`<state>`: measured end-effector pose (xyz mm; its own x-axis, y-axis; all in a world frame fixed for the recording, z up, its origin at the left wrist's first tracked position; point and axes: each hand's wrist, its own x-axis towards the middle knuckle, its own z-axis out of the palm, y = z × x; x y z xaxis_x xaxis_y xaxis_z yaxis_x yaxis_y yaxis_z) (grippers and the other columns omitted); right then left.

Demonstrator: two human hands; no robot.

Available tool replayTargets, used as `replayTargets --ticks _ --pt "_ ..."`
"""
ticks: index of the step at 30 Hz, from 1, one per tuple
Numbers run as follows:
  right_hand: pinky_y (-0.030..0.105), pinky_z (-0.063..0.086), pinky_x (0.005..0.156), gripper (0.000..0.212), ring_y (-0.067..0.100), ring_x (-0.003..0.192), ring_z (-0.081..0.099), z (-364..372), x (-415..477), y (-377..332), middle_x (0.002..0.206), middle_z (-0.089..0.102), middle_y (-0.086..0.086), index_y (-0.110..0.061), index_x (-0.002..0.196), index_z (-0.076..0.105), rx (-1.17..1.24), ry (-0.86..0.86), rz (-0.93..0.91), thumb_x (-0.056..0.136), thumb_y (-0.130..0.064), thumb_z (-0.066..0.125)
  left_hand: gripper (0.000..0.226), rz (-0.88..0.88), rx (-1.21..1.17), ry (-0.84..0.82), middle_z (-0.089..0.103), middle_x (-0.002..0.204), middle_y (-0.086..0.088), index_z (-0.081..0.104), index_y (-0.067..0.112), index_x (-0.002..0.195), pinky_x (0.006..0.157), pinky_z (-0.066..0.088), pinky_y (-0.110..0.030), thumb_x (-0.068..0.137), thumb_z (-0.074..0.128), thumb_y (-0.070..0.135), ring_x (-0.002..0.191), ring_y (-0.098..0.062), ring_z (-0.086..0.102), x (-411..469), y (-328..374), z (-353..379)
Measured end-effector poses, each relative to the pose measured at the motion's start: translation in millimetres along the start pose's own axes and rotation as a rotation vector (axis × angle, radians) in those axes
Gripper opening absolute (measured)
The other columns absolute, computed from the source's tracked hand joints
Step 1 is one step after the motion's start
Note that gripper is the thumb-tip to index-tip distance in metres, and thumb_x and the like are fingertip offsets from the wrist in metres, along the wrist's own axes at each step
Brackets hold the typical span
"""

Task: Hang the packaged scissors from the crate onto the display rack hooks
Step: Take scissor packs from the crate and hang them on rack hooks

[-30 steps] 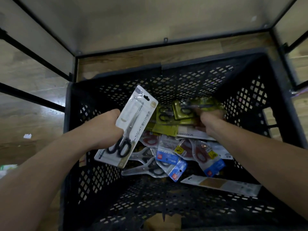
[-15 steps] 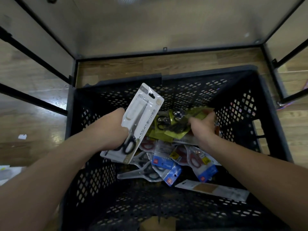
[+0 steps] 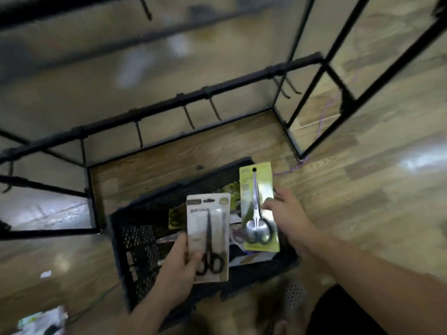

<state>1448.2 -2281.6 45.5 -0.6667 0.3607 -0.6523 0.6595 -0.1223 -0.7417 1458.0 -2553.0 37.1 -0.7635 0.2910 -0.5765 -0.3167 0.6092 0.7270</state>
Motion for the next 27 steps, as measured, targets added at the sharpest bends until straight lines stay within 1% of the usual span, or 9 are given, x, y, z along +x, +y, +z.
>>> replayTargets --ticks 5,8,10,13,15,18,21,25,27 --pt "0.010 0.052 0.069 0.031 -0.001 0.083 0.071 -68 -136 -123 0.089 0.078 -0.015 -0.024 0.102 0.075 0.175 0.037 -0.123 0.097 0.000 0.056 0.017 0.125 -0.156 0.081 0.072 0.107 0.018 0.059 0.030 0.115 0.084 0.054 -0.022 0.104 0.055 0.018 0.102 0.000 0.067 -80 169 -42" --pt "0.034 0.058 0.085 0.032 0.020 0.099 0.073 -85 -220 -203 0.101 0.079 -0.002 -0.028 0.097 0.079 0.217 -0.008 -0.194 0.100 -0.007 0.055 0.013 0.217 -0.185 0.152 0.072 0.103 0.009 0.061 0.028 0.109 0.081 0.056 -0.029 0.103 0.057 0.017 0.097 -0.009 0.068 -140 264 -79" --pt "0.044 0.056 0.092 0.031 0.024 0.102 0.072 -88 -272 -258 0.104 0.078 0.000 -0.033 0.096 0.079 0.209 -0.018 -0.279 0.100 -0.011 0.057 0.014 0.264 -0.230 0.178 0.074 0.103 0.011 0.063 0.029 0.109 0.080 0.054 -0.024 0.103 0.057 0.018 0.098 -0.007 0.069 -187 323 -109" --pt "0.033 0.056 0.086 0.032 0.016 0.097 0.073 -82 -349 -348 0.101 0.079 -0.005 -0.034 0.101 0.078 0.198 -0.033 -0.429 0.101 -0.010 0.058 0.013 0.359 -0.340 0.294 0.077 0.103 0.006 0.065 0.025 0.109 0.082 0.057 -0.025 0.098 0.060 0.021 0.097 -0.009 0.072 -266 402 -169" --pt "0.026 0.057 0.081 0.025 0.019 0.093 0.073 -76 -390 -399 0.099 0.079 -0.001 -0.022 0.105 0.077 0.161 -0.072 -0.553 0.100 -0.006 0.057 0.017 0.415 -0.414 0.382 0.077 0.096 0.002 0.065 0.023 0.106 0.078 0.057 -0.024 0.090 0.061 0.027 0.089 -0.010 0.072 -309 439 -209" --pt "0.019 0.055 0.072 0.014 0.017 0.082 0.070 -49 -455 -483 0.093 0.077 0.010 -0.009 0.104 0.073 0.134 -0.172 -0.777 0.095 -0.010 0.063 0.020 0.519 -0.471 0.489 0.075 0.093 -0.008 0.065 0.018 0.104 0.073 0.056 -0.021 0.086 0.062 0.027 0.083 -0.015 0.072 -377 480 -289" --pt "0.021 0.054 0.064 0.020 0.017 0.073 0.067 -17 -500 -529 0.087 0.077 0.014 -0.007 0.100 0.072 0.186 -0.206 -0.903 0.083 -0.019 0.071 0.025 0.590 -0.500 0.576 0.076 0.093 -0.008 0.066 0.019 0.107 0.077 0.057 -0.029 0.085 0.062 0.030 0.085 -0.021 0.072 -417 487 -341" --pt "0.024 0.055 0.054 0.013 0.019 0.065 0.068 21 -528 -537 0.079 0.076 0.014 -0.004 0.093 0.070 0.260 -0.206 -0.903 0.084 -0.012 0.075 0.023 0.587 -0.542 0.667 0.079 0.100 -0.002 0.067 0.019 0.110 0.090 0.056 -0.036 0.087 0.066 0.024 0.095 -0.017 0.075 -440 465 -370" --pt "0.029 0.053 0.051 0.007 0.024 0.062 0.065 33 -533 -534 0.077 0.075 0.019 -0.005 0.091 0.071 0.251 -0.229 -0.883 0.087 -0.010 0.073 0.017 0.582 -0.604 0.683 0.079 0.101 -0.008 0.067 0.013 0.109 0.085 0.060 -0.030 0.093 0.065 0.008 0.094 -0.021 0.076 -443 453 -379"
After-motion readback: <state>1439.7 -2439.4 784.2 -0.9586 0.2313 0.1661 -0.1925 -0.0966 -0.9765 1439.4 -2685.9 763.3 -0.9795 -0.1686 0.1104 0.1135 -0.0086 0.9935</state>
